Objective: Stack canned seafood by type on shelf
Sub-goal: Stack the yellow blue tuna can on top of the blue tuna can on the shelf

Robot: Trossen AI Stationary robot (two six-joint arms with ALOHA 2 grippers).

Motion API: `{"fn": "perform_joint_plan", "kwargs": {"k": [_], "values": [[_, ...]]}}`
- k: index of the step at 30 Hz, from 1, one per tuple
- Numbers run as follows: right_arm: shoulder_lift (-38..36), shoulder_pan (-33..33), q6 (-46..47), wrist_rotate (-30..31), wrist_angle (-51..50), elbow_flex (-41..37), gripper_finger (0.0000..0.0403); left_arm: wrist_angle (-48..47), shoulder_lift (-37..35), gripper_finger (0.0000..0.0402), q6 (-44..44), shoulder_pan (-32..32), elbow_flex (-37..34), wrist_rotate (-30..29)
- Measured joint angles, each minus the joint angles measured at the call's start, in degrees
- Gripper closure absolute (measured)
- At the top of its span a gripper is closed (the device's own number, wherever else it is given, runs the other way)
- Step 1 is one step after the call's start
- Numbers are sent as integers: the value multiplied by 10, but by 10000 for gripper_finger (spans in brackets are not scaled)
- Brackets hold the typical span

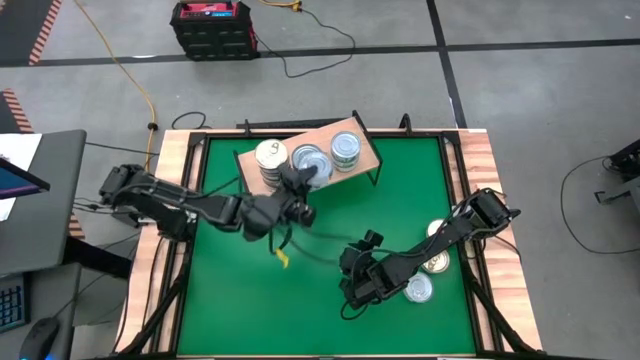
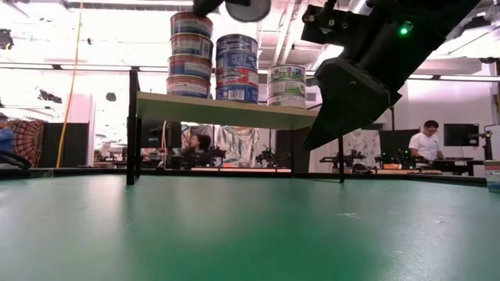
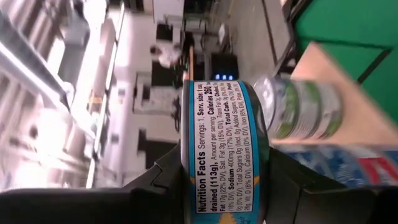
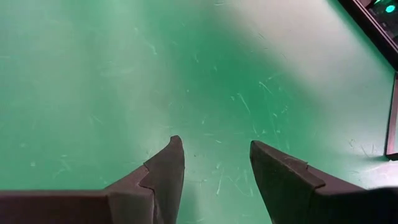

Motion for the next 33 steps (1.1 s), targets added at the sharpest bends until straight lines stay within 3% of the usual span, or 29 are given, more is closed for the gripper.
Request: {"fn": "perform_joint_plan", "kwargs": {"k": [8, 14, 23, 33], "values": [[0, 0, -1, 0, 0, 0, 184, 7, 21, 263, -58, 35, 8, -68], [0, -5, -1, 0, 0, 0, 184, -11, 82, 263, -46, 25, 98, -124], [0, 5, -1, 0, -2, 0, 184, -244, 167, 263, -195, 26, 263, -182], [0, 5, -1, 0, -6, 0, 184, -424, 174, 262, -380, 12, 267, -146]]}}
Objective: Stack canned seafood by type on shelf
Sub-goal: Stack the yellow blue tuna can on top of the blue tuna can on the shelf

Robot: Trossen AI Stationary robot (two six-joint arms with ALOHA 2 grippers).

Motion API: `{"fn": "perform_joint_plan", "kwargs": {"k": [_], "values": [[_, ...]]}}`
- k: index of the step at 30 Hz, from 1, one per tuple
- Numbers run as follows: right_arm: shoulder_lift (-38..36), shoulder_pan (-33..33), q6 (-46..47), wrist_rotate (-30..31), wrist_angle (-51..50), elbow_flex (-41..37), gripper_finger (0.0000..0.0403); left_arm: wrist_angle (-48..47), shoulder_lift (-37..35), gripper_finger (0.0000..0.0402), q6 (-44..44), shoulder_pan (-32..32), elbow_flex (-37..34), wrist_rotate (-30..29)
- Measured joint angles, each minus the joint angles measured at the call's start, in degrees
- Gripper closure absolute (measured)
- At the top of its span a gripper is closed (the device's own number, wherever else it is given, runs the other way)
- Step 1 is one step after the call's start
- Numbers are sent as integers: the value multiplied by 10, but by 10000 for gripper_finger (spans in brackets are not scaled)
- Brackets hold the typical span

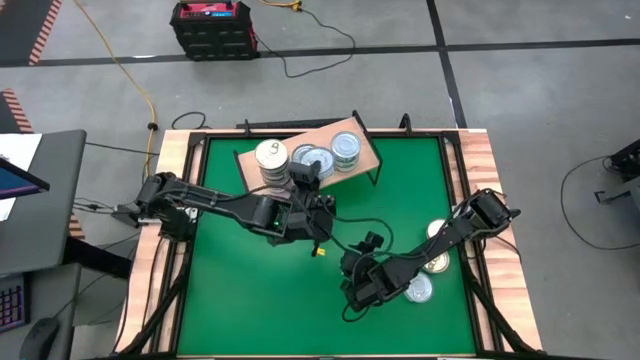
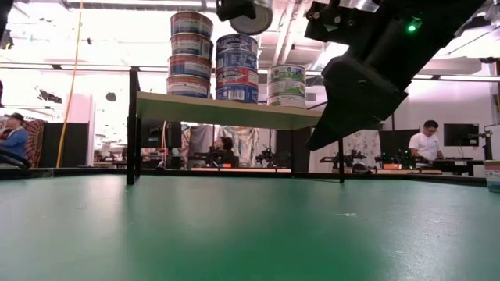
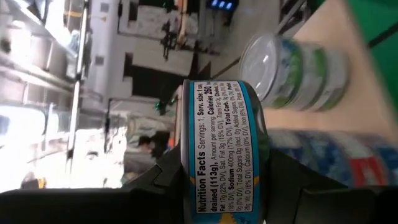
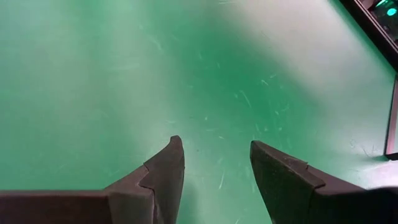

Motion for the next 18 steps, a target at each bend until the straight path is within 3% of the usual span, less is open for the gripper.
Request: {"fn": "perform_joint_plan", "kwargs": {"k": [18], "values": [[0, 0, 0, 0, 5, 0, 184, -86, -1, 262, -97, 58, 0, 39]]}}
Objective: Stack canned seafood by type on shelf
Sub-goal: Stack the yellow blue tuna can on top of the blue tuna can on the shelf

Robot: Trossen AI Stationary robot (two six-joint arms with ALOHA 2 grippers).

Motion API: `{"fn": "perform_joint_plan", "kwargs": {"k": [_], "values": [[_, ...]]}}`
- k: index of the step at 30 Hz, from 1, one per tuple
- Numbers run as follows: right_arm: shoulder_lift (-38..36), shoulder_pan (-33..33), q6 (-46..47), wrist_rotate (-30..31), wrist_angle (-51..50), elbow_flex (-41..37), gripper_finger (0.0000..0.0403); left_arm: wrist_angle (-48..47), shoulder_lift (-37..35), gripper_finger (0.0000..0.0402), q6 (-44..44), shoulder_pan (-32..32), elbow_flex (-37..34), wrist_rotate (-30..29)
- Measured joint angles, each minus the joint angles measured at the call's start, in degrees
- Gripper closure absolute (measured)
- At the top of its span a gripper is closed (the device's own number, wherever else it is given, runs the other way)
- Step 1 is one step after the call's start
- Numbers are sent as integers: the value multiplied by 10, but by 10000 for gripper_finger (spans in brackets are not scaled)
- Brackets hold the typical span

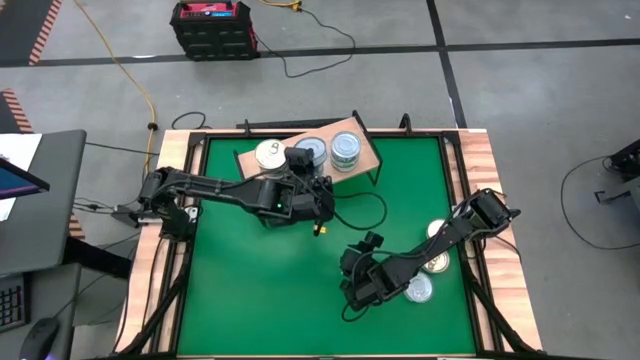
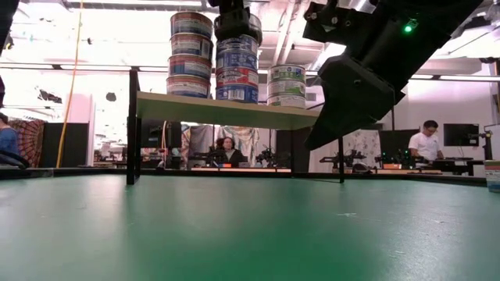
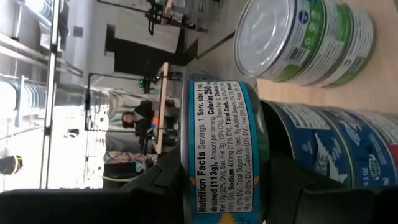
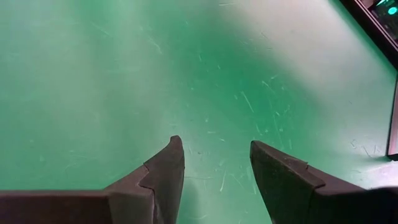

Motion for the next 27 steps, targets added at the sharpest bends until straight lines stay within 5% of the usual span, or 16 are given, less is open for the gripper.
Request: {"fn": "perform_joint_plan", "kwargs": {"k": [27], "values": [[0, 3, 5, -1, 5, 0, 184, -63, -12, 206, -60, -14, 18, 49]]}}
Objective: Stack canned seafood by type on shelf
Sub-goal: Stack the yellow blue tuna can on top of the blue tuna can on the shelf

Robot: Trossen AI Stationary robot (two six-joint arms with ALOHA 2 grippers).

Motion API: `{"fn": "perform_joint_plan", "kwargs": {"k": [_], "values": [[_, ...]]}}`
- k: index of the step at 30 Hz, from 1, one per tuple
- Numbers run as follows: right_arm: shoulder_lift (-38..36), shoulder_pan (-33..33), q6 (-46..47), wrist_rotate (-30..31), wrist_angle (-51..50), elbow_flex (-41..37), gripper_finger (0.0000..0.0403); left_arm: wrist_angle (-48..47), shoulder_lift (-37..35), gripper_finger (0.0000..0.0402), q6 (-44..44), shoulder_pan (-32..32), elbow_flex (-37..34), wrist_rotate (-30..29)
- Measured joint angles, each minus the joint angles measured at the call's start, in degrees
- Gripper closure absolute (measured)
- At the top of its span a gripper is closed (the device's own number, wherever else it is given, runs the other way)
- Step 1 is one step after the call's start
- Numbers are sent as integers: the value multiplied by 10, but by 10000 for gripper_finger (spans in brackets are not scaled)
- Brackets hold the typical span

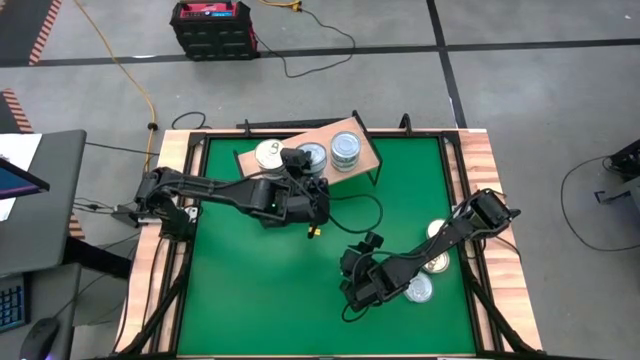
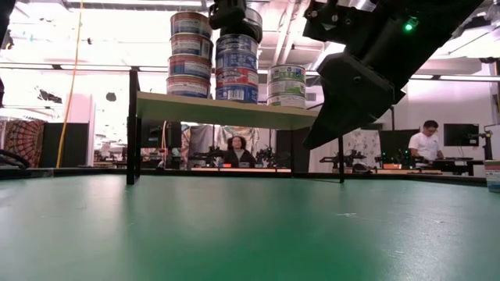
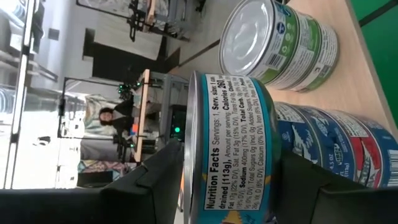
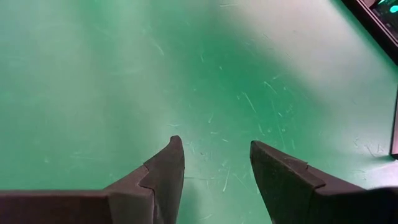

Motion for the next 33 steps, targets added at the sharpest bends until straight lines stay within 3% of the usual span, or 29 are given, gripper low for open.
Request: {"fn": "perform_joint_plan", "kwargs": {"k": [5, 18, 33], "values": [[0, 0, 0, 0, 1, 0, 184, 1, -7, 206, -1, 0, 1, 0], [0, 0, 0, 0, 6, 0, 184, -105, -12, 206, -113, -2, 42, 85], [0, 0, -2, 0, 8, 0, 184, -110, -12, 206, -120, 11, 42, 108]]}}
